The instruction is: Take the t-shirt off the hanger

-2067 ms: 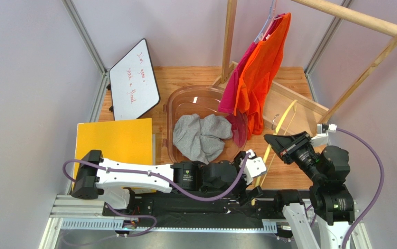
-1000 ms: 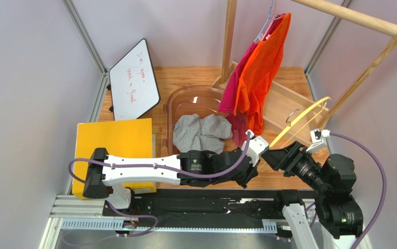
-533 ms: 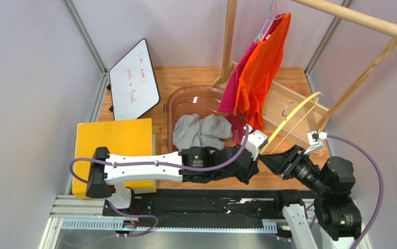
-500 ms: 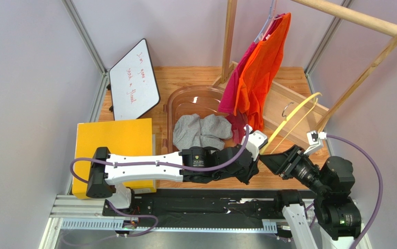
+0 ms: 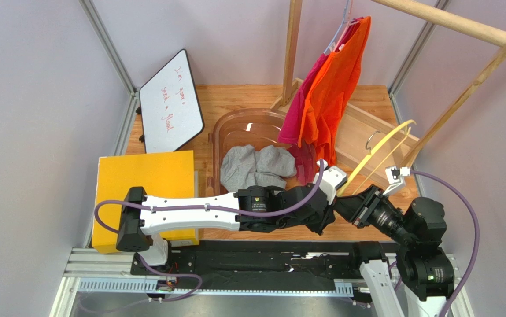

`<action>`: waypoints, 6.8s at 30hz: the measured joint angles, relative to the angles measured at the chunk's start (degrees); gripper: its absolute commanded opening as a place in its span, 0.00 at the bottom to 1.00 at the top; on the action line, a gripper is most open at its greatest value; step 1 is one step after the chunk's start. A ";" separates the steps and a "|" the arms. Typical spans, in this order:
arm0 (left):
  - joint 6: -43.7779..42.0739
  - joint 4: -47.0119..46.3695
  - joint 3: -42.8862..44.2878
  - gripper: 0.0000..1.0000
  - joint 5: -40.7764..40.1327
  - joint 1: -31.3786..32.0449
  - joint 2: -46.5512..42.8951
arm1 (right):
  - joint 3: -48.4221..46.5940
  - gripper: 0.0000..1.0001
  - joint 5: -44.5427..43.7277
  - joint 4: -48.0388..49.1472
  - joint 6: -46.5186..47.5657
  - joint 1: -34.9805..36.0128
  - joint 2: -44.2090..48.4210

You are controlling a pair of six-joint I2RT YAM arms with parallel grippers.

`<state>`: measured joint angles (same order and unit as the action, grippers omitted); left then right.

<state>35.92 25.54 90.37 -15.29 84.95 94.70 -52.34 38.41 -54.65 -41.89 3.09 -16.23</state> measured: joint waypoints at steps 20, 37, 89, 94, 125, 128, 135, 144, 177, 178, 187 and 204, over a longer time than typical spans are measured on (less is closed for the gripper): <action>-1.20 -4.28 -17.84 0.63 -4.81 -0.26 -18.47 | 0.26 0.00 -0.87 8.28 -6.14 0.04 -9.25; 5.79 0.33 -38.91 0.61 -6.08 0.50 -48.74 | -30.38 0.00 -6.78 22.64 -1.60 -0.20 -43.01; 2.32 1.05 -32.00 0.63 -4.66 0.85 -36.22 | -27.02 0.69 7.48 30.86 -18.93 -37.05 -44.83; -0.02 -0.85 -30.58 0.63 -4.17 0.85 -32.94 | -31.89 0.75 2.97 15.21 -7.56 -36.96 -41.75; 1.40 -7.32 -37.20 0.63 -2.84 0.87 -38.47 | -67.28 0.49 -18.32 6.27 8.22 -0.28 -70.23; 0.90 -6.71 -37.16 0.64 -3.21 0.87 -38.84 | -67.17 0.45 -21.75 9.68 7.23 -0.26 -72.48; -1.75 -3.30 -34.77 0.67 -5.46 0.85 -38.40 | -66.58 0.38 -25.94 18.56 5.73 -0.26 -73.72; -3.96 -2.40 -31.32 0.68 -6.16 -1.31 -36.50 | -66.58 0.36 -29.88 24.11 4.33 -0.26 -77.55; -6.05 -1.62 -27.19 0.68 -1.44 -5.66 -31.95 | -62.07 0.00 -31.54 29.88 4.90 1.14 -81.94; -6.05 -1.66 -27.19 0.68 -1.27 -5.66 -31.95 | -62.07 0.00 -31.61 29.83 4.92 1.14 -81.92; -4.83 -2.23 -27.21 0.68 -0.63 -5.66 -32.22 | -62.01 0.00 -32.68 27.32 5.16 1.16 -78.58; -2.73 -2.47 -26.18 0.70 0.68 -5.90 -30.12 | -46.99 0.00 -31.01 27.30 3.34 1.16 -57.31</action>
<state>33.19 23.07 64.18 -14.61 79.05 64.58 -99.33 7.40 -27.35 -38.54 4.25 -73.54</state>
